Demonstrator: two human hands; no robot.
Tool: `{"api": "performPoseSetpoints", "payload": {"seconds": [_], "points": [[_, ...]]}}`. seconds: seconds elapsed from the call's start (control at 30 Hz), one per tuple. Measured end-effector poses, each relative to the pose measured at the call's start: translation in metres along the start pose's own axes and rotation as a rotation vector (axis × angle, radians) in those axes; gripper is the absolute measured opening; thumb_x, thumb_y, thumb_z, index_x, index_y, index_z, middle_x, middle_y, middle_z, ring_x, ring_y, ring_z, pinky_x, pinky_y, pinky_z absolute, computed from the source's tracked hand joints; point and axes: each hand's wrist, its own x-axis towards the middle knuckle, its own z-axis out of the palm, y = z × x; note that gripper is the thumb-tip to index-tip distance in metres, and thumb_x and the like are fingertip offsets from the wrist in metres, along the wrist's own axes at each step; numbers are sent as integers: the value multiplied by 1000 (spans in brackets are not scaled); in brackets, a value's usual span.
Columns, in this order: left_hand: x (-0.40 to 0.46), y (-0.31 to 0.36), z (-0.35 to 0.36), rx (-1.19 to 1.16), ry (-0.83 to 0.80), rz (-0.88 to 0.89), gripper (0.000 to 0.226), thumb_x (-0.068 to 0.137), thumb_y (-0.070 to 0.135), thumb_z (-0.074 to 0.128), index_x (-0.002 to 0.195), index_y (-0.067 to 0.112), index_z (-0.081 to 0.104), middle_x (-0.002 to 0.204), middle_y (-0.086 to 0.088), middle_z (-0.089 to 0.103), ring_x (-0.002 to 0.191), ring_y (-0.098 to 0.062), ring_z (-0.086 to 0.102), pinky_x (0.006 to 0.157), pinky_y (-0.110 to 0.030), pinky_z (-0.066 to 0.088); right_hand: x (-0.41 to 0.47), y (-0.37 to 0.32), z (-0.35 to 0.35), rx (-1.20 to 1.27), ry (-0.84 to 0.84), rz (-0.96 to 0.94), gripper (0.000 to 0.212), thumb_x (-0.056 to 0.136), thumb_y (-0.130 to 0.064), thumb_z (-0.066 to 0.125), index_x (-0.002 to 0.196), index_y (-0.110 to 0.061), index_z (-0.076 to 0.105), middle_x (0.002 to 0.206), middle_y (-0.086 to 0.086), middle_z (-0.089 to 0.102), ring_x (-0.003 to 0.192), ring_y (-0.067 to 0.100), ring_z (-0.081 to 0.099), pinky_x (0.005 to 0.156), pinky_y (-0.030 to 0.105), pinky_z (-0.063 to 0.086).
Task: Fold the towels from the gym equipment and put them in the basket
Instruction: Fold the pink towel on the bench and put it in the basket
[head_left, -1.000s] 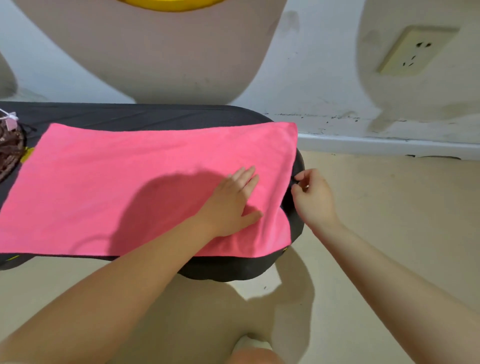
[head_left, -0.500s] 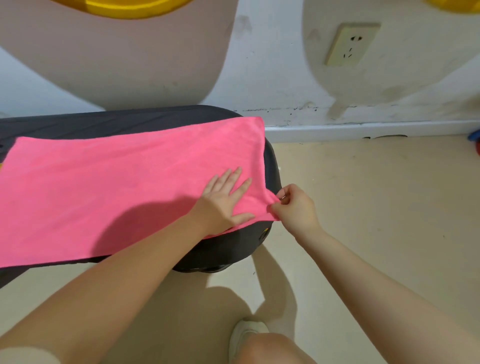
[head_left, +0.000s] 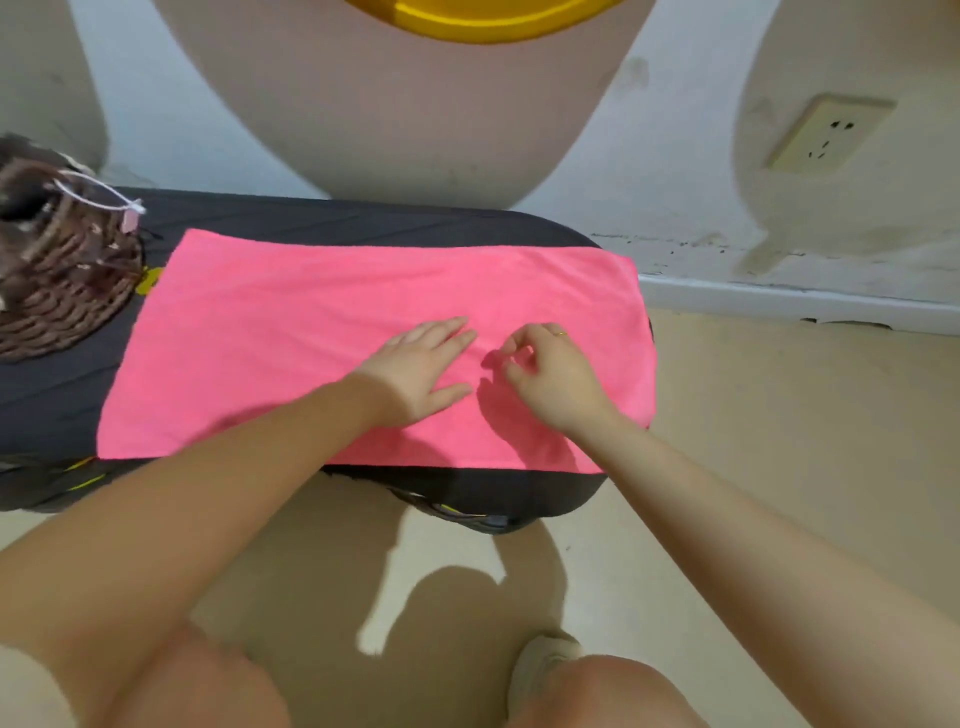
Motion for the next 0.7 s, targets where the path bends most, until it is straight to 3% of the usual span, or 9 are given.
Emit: {"api": "performPoseSetpoints", "payload": {"seconds": [0.17, 0.33, 0.43, 0.57, 0.63, 0.7], "points": [[-79, -103, 4, -137, 236, -375, 55, 93, 29, 51, 142, 10, 34, 153, -7, 25, 140, -25, 23, 115, -37, 20, 50, -66, 83, -41, -150, -168, 18, 85, -1, 49, 99, -3, 61, 111, 17, 60, 111, 27, 47, 84, 22, 30], [-140, -184, 9, -38, 411, -660, 47, 91, 26, 53, 129, 0, 46, 139, -17, 42, 127, -35, 37, 103, -45, 32, 99, -141, 150, -135, -166, -336, 30, 96, -9, 41, 119, 1, 57, 123, 22, 56, 121, 31, 46, 100, 27, 26], [-155, -211, 13, -17, 458, -749, 40, 89, 32, 56, 116, 2, 53, 131, -15, 46, 119, -34, 42, 95, -45, 37, 131, -180, 185, -220, -178, -439, 32, 97, -12, 39, 123, -1, 56, 125, 21, 55, 119, 32, 49, 101, 33, 32], [-161, -223, 22, -155, 522, -775, 40, 83, 36, 63, 107, 6, 53, 124, -13, 45, 118, -33, 41, 93, -43, 33, 151, -219, 218, -383, -226, -530, 24, 93, -17, 47, 109, -8, 62, 116, 16, 61, 108, 32, 55, 86, 36, 42], [-162, -228, 25, -201, 573, -775, 45, 74, 35, 73, 100, 2, 55, 119, -17, 49, 112, -36, 46, 88, -44, 36, 153, -231, 229, -525, -323, -608, 31, 88, -10, 48, 117, -13, 58, 124, 10, 56, 112, 29, 54, 85, 37, 44], [-163, -231, 28, -191, 571, -765, 50, 62, 36, 81, 87, -1, 57, 104, -22, 56, 94, -41, 56, 73, -45, 45, 156, -239, 238, -671, -449, -691, 39, 89, -8, 44, 126, -18, 53, 130, 7, 50, 116, 28, 52, 84, 38, 47]]}}
